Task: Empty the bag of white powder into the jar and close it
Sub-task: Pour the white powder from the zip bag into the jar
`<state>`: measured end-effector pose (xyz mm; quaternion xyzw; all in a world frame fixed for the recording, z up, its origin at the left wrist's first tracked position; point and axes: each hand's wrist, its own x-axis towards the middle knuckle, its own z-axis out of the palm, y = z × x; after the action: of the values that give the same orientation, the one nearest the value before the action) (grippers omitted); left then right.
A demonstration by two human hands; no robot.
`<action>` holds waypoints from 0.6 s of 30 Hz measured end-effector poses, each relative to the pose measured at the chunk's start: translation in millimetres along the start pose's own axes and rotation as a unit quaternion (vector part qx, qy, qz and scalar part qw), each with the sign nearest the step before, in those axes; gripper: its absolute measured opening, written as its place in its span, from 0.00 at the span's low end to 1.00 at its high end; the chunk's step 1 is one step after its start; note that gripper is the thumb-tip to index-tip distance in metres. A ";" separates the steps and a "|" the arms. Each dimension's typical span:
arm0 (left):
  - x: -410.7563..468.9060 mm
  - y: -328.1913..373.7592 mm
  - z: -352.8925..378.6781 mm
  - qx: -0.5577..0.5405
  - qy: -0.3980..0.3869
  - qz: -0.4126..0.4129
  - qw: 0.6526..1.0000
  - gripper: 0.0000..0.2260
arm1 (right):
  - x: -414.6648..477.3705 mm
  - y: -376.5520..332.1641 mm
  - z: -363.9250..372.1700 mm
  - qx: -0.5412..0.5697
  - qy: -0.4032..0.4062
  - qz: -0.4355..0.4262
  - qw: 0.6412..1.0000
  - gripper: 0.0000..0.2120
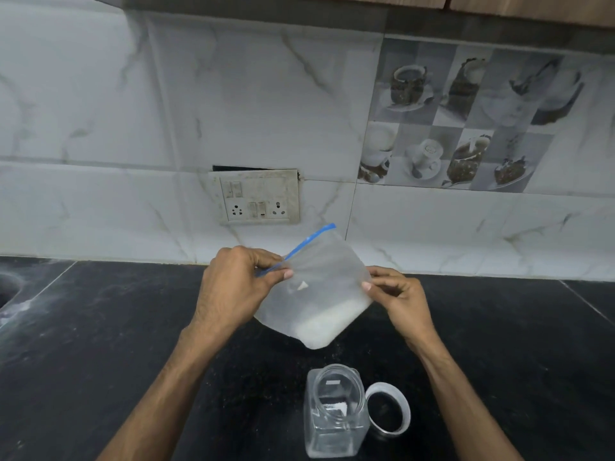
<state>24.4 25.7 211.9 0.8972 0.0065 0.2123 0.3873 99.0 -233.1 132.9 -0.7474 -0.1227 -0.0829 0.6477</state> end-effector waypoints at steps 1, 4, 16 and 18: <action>0.2 0.4 1.7 0.001 -0.004 0.000 1.000 0.06 | 0.2 -2.1 -0.6 -0.011 -0.004 -0.003 1.000 0.08; 0.2 -0.7 6.5 -0.022 -0.008 -0.007 1.000 0.04 | 3.6 -4.3 -7.9 -0.024 0.013 -0.021 0.999 0.10; -7.6 -4.6 15.7 -0.072 -0.026 -0.029 0.997 0.11 | 12.4 -16.6 -14.4 -0.074 0.015 -0.050 0.996 0.10; -7.9 -3.5 17.2 -0.086 -0.022 -0.029 0.996 0.13 | 12.6 -16.9 -13.9 -0.088 0.002 -0.048 0.995 0.08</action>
<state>24.4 14.9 195.9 0.8644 0.0057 0.1809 0.4692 106.5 -243.7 154.5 -0.7945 -0.1496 -0.1254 0.5750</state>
